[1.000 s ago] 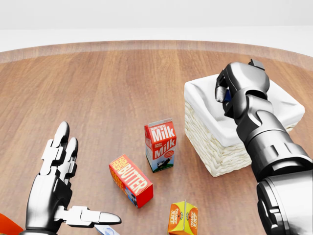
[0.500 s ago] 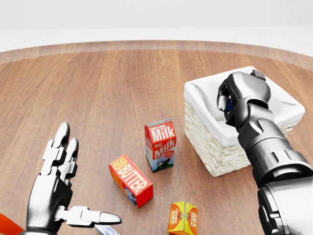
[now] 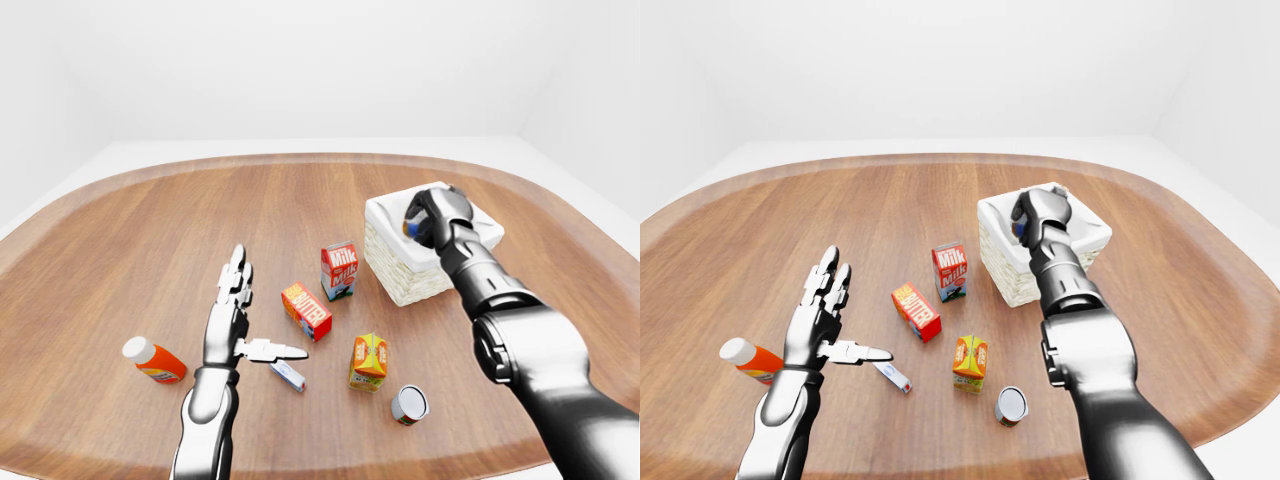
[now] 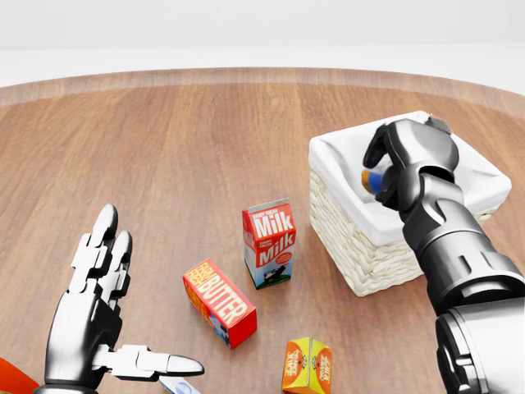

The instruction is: Pick up the alphabet soup and the tomato sauce, and put them in the basket.

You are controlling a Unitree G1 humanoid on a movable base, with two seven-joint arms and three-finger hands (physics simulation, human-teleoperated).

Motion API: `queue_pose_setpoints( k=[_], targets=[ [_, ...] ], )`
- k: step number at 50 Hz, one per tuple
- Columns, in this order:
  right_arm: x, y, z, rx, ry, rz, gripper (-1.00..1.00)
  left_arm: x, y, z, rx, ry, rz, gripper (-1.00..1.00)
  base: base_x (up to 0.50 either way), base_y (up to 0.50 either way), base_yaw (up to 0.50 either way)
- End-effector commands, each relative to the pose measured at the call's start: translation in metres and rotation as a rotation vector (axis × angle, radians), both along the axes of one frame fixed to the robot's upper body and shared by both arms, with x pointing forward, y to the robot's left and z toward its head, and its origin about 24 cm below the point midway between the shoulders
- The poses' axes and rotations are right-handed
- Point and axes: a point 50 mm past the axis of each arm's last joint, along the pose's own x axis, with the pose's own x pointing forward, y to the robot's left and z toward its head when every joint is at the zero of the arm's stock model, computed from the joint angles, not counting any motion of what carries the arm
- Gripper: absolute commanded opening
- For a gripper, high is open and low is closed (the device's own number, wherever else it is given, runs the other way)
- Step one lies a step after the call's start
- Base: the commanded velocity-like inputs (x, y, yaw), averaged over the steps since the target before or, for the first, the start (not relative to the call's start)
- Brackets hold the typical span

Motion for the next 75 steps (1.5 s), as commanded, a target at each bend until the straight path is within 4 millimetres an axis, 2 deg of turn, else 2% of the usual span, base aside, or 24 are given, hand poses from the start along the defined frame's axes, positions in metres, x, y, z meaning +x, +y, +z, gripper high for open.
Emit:
queue_pose_setpoints(
  k=[1,20,38,45,52,66,75],
  targets=[
    [0.002,0.000,0.007,-0.002,-0.037,-0.001,1.00,0.002,0.003,0.001,0.013,-0.007,0.038,1.00,0.00,0.00,0.00],
    [0.001,0.000,0.004,0.006,-0.031,-0.005,1.00,0.002,0.003,0.001,0.013,-0.007,0.039,1.00,0.00,0.00,0.00],
    [0.004,-0.001,0.016,0.004,-0.065,-0.005,1.00,0.002,0.003,0.001,0.013,-0.007,0.039,1.00,0.00,0.00,0.00],
    [0.006,-0.003,0.026,0.088,-0.110,-0.027,1.00,0.002,0.003,0.001,0.013,-0.007,0.039,1.00,0.00,0.00,0.00],
    [0.006,-0.003,0.027,0.163,-0.131,-0.047,1.00,0.002,0.003,0.001,0.013,-0.007,0.039,1.00,0.00,0.00,0.00],
    [0.003,-0.008,0.020,0.370,-0.142,-0.101,1.00,0.002,0.003,0.001,0.013,-0.007,0.038,1.00,0.00,0.00,0.00],
    [0.004,-0.001,0.019,0.524,-0.169,-0.045,1.00,0.002,0.003,0.001,0.013,-0.007,0.039,1.00,0.00,0.00,0.00]
  ],
)
